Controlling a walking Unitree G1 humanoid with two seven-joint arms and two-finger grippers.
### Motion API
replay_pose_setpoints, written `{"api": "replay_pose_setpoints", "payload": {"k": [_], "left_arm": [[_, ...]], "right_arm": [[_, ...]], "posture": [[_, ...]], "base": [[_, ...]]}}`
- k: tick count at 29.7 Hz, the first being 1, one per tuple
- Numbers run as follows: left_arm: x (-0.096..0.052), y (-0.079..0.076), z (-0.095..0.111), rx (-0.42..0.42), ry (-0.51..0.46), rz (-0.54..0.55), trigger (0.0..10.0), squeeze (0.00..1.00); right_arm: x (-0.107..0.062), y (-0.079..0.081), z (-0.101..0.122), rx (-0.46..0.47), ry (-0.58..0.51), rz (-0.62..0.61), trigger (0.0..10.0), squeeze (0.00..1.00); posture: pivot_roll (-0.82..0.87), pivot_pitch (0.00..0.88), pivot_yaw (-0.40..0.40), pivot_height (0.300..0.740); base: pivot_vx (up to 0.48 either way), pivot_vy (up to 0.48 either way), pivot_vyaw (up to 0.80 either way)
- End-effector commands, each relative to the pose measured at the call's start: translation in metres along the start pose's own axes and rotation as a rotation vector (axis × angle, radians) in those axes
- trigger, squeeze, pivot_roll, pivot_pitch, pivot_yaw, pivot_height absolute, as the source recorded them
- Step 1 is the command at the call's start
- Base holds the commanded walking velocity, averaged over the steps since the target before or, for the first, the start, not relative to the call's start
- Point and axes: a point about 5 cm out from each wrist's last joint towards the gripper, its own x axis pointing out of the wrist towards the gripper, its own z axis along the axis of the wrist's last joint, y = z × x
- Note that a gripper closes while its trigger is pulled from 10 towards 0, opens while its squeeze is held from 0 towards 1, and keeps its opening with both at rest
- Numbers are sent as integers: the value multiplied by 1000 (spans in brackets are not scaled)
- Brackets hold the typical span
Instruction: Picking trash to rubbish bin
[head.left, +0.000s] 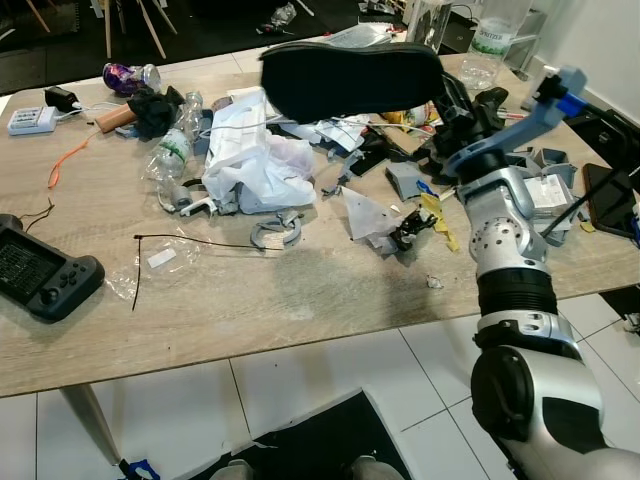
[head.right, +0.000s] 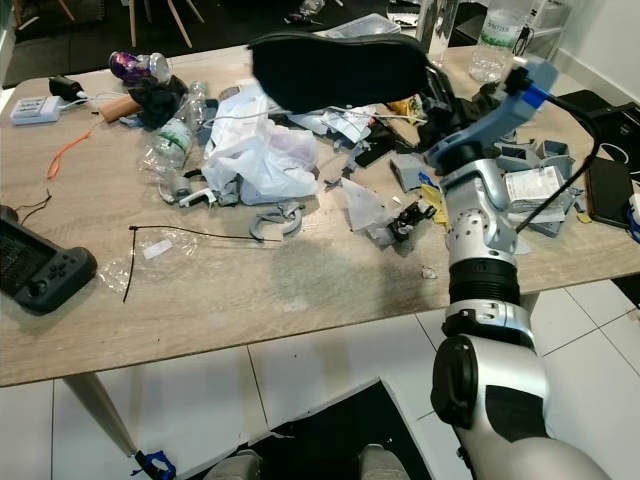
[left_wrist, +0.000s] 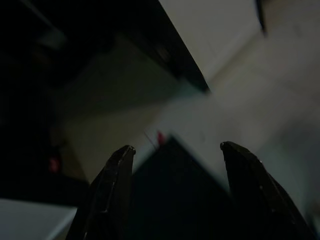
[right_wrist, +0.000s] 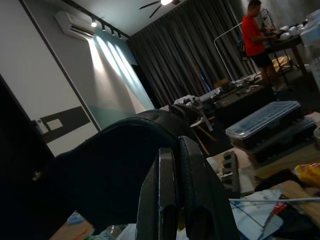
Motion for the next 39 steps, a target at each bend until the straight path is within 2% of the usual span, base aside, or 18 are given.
{"api": "replay_pose_setpoints", "payload": {"k": [1, 4, 5, 7, 8, 11, 16, 22, 23, 24, 25, 26, 30, 31, 32, 35, 36, 39], "left_arm": [[10, 11, 31, -155, -51, 76, 10000, 0], [11, 5, 46, -260, -74, 28, 10000, 0], [9, -10, 69, -394, -125, -110, 10000, 0], [5, -22, 86, -451, -179, -219, 10000, 0], [-8, -47, 119, -556, -273, -417, 10000, 0], [-18, -59, 145, -671, -331, -525, 10000, 0], [-24, -64, 161, -733, -372, -603, 10000, 0], [-52, -89, 192, -916, -465, -968, 10000, 0], [-65, -100, 195, -950, -491, -1141, 10000, 0], [-65, -100, 195, -950, -491, -1141, 10000, 0], [-80, -110, 195, -966, -511, -1288, 10000, 137], [-94, -118, 193, -977, -525, -1418, 10000, 1000], [-108, -125, 190, -971, -538, -1544, 10000, 1000], [-143, -137, 179, -996, -525, -1857, 10000, 1000], [-143, -137, 179, -996, -525, -1857, 10000, 1000], [-183, -141, 167, -1046, -508, -2141, 10000, 1000], [-192, -143, 165, -1074, -494, -2187, 10000, 0], [-211, -144, 162, -1150, -466, -2278, 10000, 0]], "right_arm": [[-2, 6, 5, 38, -32, 53, 0, 0], [-3, 10, 6, 56, -36, 80, 0, 0], [-5, 15, 7, 98, -42, 124, 0, 0], [-5, 19, 8, 133, -50, 156, 0, 0], [-7, 25, 11, 188, -67, 207, 0, 0], [-8, 29, 13, 234, -90, 231, 0, 0], [-7, 32, 14, 251, -98, 245, 0, 0], [-9, 38, 15, 274, -95, 272, 0, 0], [-10, 39, 16, 287, -93, 277, 0, 0], [-10, 39, 16, 287, -93, 277, 0, 0], [-10, 40, 16, 291, -94, 279, 0, 0], [-10, 40, 16, 294, -95, 280, 0, 0], [-9, 40, 17, 298, -96, 281, 0, 0], [-9, 42, 19, 320, -107, 292, 0, 0], [-9, 42, 19, 320, -107, 292, 0, 0], [-9, 44, 22, 363, -127, 306, 0, 0], [-9, 45, 23, 381, -136, 310, 0, 0], [-10, 46, 26, 412, -154, 319, 0, 0]], "posture": [[2, 121, 7, 740], [2, 121, 7, 740], [-1, 128, 11, 740], [-1, 128, 11, 740], [-1, 128, 11, 740], [-3, 128, 8, 740], [-3, 128, 8, 740], [-8, 130, 9, 740], [-8, 130, 9, 740], [-8, 130, 9, 740], [1, 129, 4, 740], [1, 129, 4, 740], [1, 129, 4, 740], [1, 129, 4, 740], [1, 129, 4, 740], [-6, 127, 2, 740], [-6, 127, 2, 740], [-6, 127, 2, 740]], "base": [[0, 0, 0], [0, 0, 0], [0, 0, 0], [0, 0, 0], [0, 0, 0], [0, 0, 0], [0, 0, 0], [0, 0, 0], [0, 0, 0], [0, 0, 0], [0, 0, 0], [0, 0, 0], [0, 0, 0], [0, 0, 0], [0, 0, 0], [0, 0, 0], [0, 0, 0], [0, 0, 0]]}}
